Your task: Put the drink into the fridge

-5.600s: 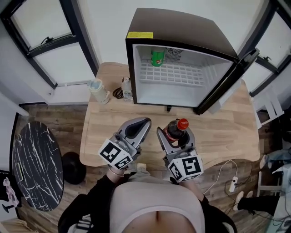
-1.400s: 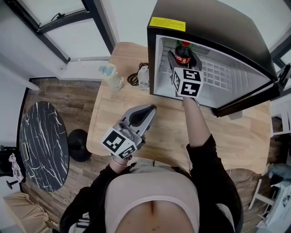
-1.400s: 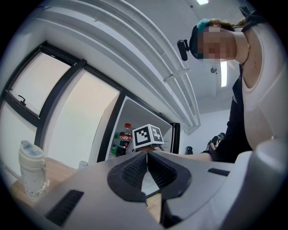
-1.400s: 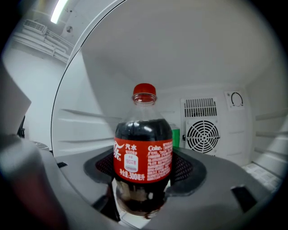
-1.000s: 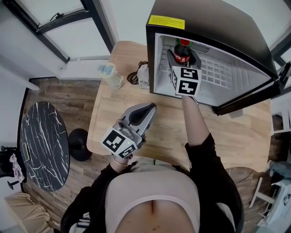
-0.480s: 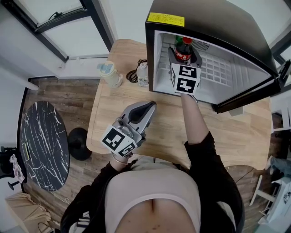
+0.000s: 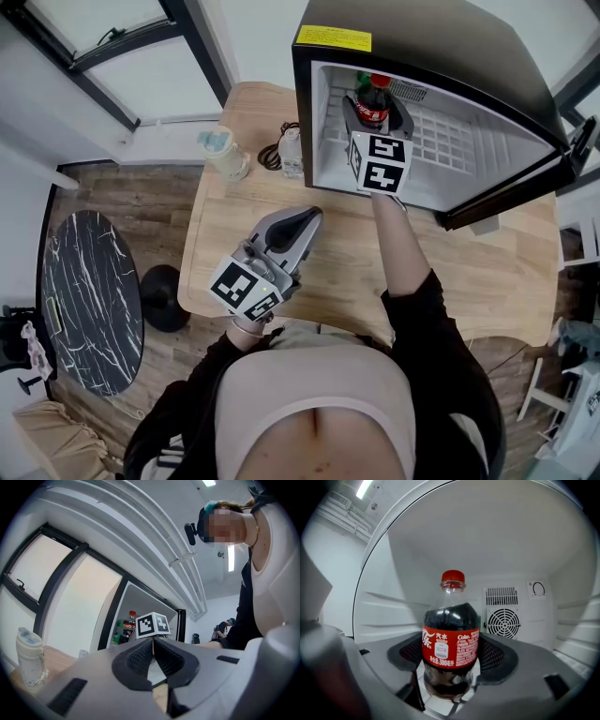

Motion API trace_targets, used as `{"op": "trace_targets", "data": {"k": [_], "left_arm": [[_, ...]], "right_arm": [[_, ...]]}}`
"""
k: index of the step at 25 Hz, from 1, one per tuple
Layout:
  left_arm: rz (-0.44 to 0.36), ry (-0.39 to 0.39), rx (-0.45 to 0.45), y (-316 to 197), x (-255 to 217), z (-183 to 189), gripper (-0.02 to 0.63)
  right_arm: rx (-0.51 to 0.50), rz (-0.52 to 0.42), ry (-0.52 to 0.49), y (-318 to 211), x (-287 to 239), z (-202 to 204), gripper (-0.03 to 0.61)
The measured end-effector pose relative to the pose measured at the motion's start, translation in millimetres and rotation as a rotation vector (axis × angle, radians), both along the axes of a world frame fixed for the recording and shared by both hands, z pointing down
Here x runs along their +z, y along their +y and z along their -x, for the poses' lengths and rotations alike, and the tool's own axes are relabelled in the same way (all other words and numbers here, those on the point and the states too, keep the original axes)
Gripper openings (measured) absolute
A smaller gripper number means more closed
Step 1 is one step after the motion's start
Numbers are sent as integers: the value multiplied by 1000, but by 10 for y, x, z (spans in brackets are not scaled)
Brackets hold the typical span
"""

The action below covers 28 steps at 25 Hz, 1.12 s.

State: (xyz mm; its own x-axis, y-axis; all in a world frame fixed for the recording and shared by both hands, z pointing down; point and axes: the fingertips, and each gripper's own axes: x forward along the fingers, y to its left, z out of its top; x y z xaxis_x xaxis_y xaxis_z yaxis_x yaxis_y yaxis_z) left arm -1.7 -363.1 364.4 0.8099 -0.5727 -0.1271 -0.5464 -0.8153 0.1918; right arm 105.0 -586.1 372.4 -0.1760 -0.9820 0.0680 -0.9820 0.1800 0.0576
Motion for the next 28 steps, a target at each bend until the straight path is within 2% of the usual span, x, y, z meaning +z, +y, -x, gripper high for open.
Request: {"op": "trace_targets", "data": {"k": [13,28], "left_arm": [[1,1,3,20,3,-54,11],[-23,9,26,31,-70,-221,11]], "right_arm": [[1,-23,-24,200,-17,-64,334],[-29,-80,-63,676,-216,-152,330]]}}
